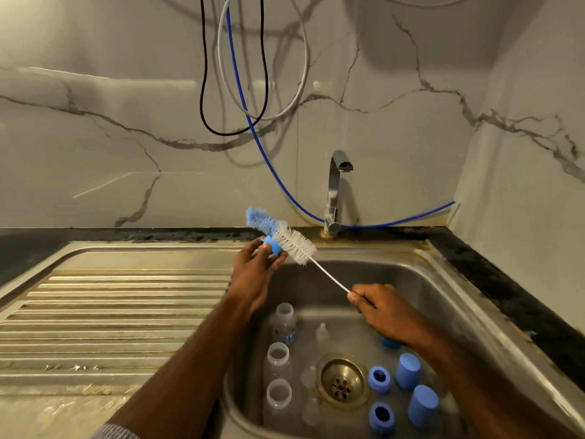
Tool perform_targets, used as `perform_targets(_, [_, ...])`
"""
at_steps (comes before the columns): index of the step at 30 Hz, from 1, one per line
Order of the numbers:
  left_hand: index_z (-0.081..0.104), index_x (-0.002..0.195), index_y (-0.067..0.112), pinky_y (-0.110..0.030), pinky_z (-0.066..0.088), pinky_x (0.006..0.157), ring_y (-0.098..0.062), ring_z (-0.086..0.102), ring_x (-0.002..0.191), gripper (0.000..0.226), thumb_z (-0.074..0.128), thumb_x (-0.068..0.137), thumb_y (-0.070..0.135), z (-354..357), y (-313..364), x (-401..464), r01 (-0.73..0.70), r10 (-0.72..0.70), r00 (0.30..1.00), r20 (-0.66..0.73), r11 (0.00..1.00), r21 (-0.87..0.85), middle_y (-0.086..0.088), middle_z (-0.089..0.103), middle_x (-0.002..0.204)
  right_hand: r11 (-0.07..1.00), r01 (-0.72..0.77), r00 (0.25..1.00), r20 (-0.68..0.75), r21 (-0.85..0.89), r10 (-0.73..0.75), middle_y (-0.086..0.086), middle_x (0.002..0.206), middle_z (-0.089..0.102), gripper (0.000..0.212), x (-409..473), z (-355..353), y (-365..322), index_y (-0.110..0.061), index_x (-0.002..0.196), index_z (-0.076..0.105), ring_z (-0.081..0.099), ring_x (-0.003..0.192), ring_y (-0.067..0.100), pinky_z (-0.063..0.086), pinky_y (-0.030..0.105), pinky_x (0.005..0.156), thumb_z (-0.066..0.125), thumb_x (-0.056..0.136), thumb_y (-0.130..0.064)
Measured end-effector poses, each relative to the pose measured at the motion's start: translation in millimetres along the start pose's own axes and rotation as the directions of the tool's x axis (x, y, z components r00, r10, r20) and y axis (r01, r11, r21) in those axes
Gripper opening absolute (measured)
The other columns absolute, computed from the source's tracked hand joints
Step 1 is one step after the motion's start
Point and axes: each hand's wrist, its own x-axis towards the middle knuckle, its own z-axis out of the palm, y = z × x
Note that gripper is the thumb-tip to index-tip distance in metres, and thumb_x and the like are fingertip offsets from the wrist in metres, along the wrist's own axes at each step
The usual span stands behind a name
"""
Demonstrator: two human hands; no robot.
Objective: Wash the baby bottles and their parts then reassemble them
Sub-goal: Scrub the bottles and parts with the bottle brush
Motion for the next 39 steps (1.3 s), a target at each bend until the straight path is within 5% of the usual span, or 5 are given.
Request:
perform_targets(3, [0.052,0.134,0.008,-0.035,0.061,0.086,-0.027,0.072,0.104,0.029,0.047,0.106,0.015,12.4,-15.2,-9.2,-0.048,0.022,0.994,0.109,0.969,0.242,-0.016,0.066,0.123,0.997,0.019,0.999,-0.047,-0.073,-0.022,-0.003,0.066,0.057,0.035,1.2,7.5,-2.7,-0.023,0.075,0.053,0.054,0.066,0.009,0.044,0.028,0.063,0.043,0.105,-0.038])
perform_targets(16, [0.049,0.141,0.009,-0.032,0.061,0.085,-0.026,0.071,0.108,0.037,0.05,0.105,0.016,16.2,-19.4,-11.3,-0.099,0.066,0.99,0.127,0.957,0.272,-0.015,0.063,0.128,0.987,0.022,0.992,-0.121,-0.158,-0.041,-0.003,0.064,0.054,0.032,5.0,5.1,4.3,-0.027,0.076,0.049,0.053,0.061,0.01,0.046,0.034,0.059,0.04,0.103,-0.042])
perform_targets(21, [0.052,0.136,0.004,-0.03,0.062,0.078,-0.021,0.074,0.101,0.033,0.044,0.107,0.016,18.6,-7.9,-8.5,-0.018,0.02,0.999,0.031,0.997,-0.075,-0.017,0.066,0.124,0.998,0.036,0.999,-0.002,-0.044,-0.036,-0.009,0.065,0.055,0.031,-0.3,-17.3,23.5,-0.034,0.071,0.051,0.051,0.06,0.005,0.041,0.025,0.061,0.048,0.102,-0.038])
perform_targets(35, [0.051,0.136,-0.001,-0.04,0.06,0.091,-0.034,0.064,0.121,0.034,0.043,0.107,0.013,22.7,-9.1,-13.0,0.057,-0.043,0.995,0.085,0.984,-0.166,-0.023,0.064,0.131,0.968,-0.126,0.98,0.177,0.219,0.088,-0.004,0.06,0.052,0.036,-1.9,-17.7,16.4,-0.014,0.071,0.057,0.047,0.058,0.009,0.044,0.031,0.064,0.05,0.103,-0.029])
perform_targets(39, [0.054,0.132,0.005,-0.04,0.059,0.091,-0.034,0.067,0.116,0.029,0.044,0.107,0.016,27.7,-22.5,-19.3,0.105,-0.093,0.986,0.138,0.991,-0.082,-0.021,0.066,0.129,0.993,-0.062,0.998,0.011,0.1,0.062,-0.002,0.061,0.056,0.037,3.3,3.1,-0.2,-0.016,0.072,0.057,0.051,0.058,0.007,0.046,0.032,0.064,0.048,0.104,-0.033])
